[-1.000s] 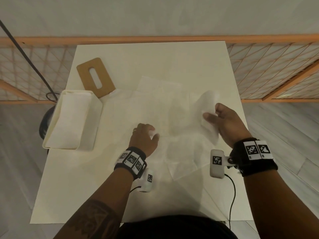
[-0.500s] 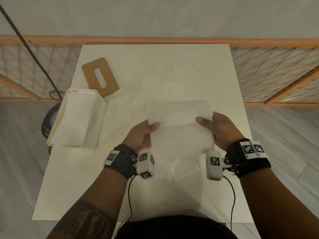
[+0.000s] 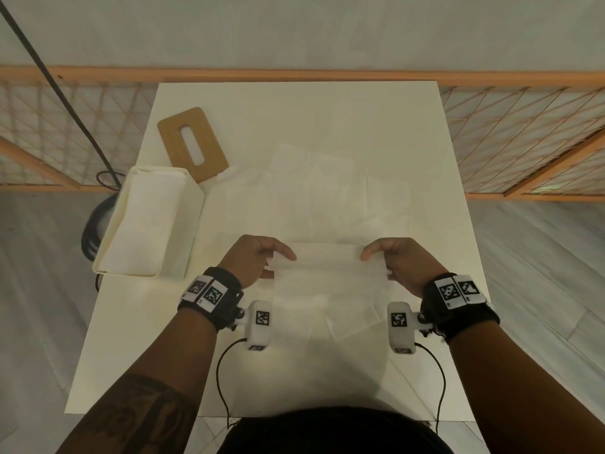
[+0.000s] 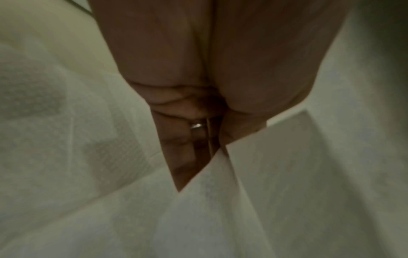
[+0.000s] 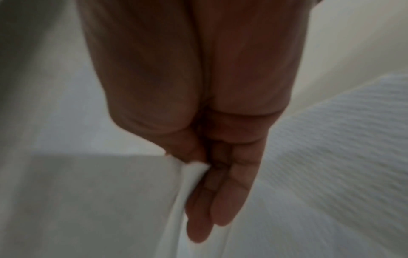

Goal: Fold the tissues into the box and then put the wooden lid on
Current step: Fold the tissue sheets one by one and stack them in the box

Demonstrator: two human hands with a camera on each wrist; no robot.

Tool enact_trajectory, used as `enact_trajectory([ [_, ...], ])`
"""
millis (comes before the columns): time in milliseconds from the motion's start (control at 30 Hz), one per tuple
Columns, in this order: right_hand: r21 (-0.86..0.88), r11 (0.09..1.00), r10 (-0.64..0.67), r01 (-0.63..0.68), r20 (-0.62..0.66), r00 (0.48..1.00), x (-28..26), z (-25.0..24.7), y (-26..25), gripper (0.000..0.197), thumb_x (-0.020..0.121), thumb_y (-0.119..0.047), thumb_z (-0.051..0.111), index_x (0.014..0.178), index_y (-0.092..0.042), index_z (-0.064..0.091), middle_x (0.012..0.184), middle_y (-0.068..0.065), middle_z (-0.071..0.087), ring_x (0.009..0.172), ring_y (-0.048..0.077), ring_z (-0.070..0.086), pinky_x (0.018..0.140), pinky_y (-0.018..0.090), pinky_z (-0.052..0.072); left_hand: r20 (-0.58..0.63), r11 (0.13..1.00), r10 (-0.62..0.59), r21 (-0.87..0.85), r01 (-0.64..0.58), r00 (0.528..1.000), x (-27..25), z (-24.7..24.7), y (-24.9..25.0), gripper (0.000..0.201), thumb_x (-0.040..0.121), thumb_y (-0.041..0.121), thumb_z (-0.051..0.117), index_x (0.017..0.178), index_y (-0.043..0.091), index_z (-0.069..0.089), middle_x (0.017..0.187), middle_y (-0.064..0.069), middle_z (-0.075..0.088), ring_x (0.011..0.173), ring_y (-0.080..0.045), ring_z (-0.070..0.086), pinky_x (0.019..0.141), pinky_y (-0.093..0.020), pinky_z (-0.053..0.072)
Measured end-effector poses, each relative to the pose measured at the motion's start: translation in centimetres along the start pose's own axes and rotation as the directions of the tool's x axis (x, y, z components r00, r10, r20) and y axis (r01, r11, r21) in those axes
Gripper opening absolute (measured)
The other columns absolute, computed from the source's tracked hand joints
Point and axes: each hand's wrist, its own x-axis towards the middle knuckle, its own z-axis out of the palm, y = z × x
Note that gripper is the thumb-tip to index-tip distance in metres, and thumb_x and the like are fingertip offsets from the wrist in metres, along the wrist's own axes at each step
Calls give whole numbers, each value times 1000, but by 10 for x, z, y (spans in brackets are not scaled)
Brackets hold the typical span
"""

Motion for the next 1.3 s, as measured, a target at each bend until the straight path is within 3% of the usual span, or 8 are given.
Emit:
enact_trajectory([
  [233,338,935,126,-110,-25,992,-4,5,15,27,95,-11,48,97,-8,74,111,15,73,93,34,67,81,45,56,74,941,-94,-318,113,993,3,6,-9,29,91,2,47,95,2,76,114,-17,71,96,-31,65,79,-36,57],
  [333,-59,996,50,-65,-225,973,4,13,32,7,90,-19,72,84,-20,76,94,10,72,83,28,67,81,53,59,-81,998,0,61,5,997,15,11,-19,14,93,11,68,89,21,77,101,-3,73,88,-20,66,72,-27,52],
  [433,-388,917,-33,-88,-294,955,10,19,43,16,83,-12,79,83,-26,71,89,6,71,73,23,65,79,48,60,-123,910,91,413,-33,988,23,16,-26,26,86,7,70,85,33,74,96,8,71,81,-9,61,69,-19,44],
  [567,-461,871,-54,-169,-432,900,15,22,37,23,89,-27,76,105,-20,61,99,2,69,85,17,64,79,33,52,-127,836,120,548,-32,985,22,26,-28,27,89,5,63,99,30,68,90,9,60,74,-4,55,62,-6,37],
  [667,-590,737,-107,-329,-583,805,24,18,29,53,87,-37,76,129,-18,49,126,5,53,118,29,54,94,47,51,-100,798,145,600,-57,984,19,34,-35,40,89,15,70,125,27,56,114,7,52,93,-13,54,85,-20,43],
  [767,-575,712,-10,-403,-583,812,33,7,24,61,85,-33,80,131,-15,46,130,9,55,122,33,54,101,51,49,-75,775,149,628,-69,986,19,42,-41,57,86,21,74,135,29,47,129,4,45,92,-17,56,87,-28,47],
  [1100,-527,830,-205,-185,-596,777,14,-25,3,4,92,-20,70,92,-18,67,96,1,72,84,22,61,73,27,40,-91,773,148,632,-58,985,21,44,-46,50,87,20,74,130,27,49,134,1,40,83,-19,60,80,-27,48],
  [1300,-580,760,-506,295,-240,829,-18,-21,-46,17,92,-11,65,94,-28,67,85,-8,74,84,4,66,72,7,43,-144,692,209,721,-43,967,20,44,-20,70,85,48,73,142,25,40,147,-3,30,131,-30,41,106,-43,43],
])
